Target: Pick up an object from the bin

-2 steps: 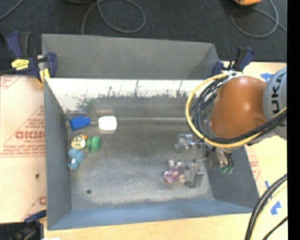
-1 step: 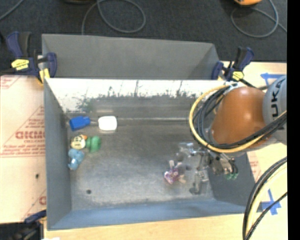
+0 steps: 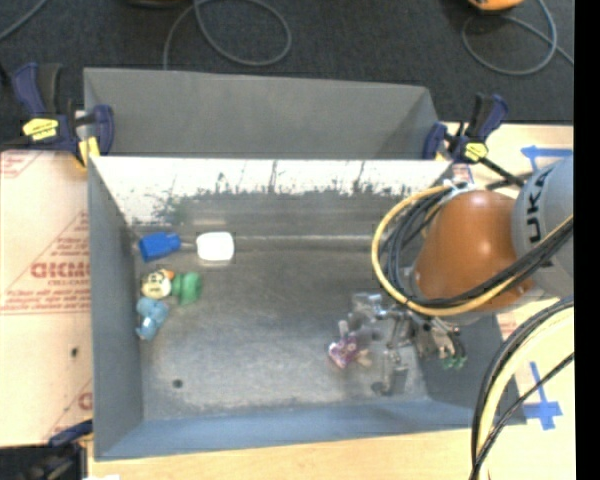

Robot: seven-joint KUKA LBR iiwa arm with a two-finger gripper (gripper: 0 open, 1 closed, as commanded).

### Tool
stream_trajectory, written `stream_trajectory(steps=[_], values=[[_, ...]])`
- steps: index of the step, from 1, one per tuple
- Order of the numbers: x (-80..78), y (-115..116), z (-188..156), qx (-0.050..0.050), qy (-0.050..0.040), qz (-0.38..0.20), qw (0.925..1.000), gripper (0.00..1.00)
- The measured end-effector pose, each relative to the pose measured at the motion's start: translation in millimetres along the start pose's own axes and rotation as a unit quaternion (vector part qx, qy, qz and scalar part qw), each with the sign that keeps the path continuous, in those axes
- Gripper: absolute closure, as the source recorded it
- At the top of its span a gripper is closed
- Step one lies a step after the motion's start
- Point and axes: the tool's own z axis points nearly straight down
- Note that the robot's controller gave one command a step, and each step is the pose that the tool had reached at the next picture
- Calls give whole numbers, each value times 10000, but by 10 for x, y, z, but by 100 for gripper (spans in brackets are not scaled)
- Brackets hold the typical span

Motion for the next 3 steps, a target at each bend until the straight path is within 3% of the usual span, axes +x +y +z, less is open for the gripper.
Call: stream_trajectory(steps=[1,2,3], values=[[-26,-1,281,-2,27,-44,10000,0],[-534,150,356,2,-21,-276,9996,100],[-534,150,356,2,-21,-275,9996,100]])
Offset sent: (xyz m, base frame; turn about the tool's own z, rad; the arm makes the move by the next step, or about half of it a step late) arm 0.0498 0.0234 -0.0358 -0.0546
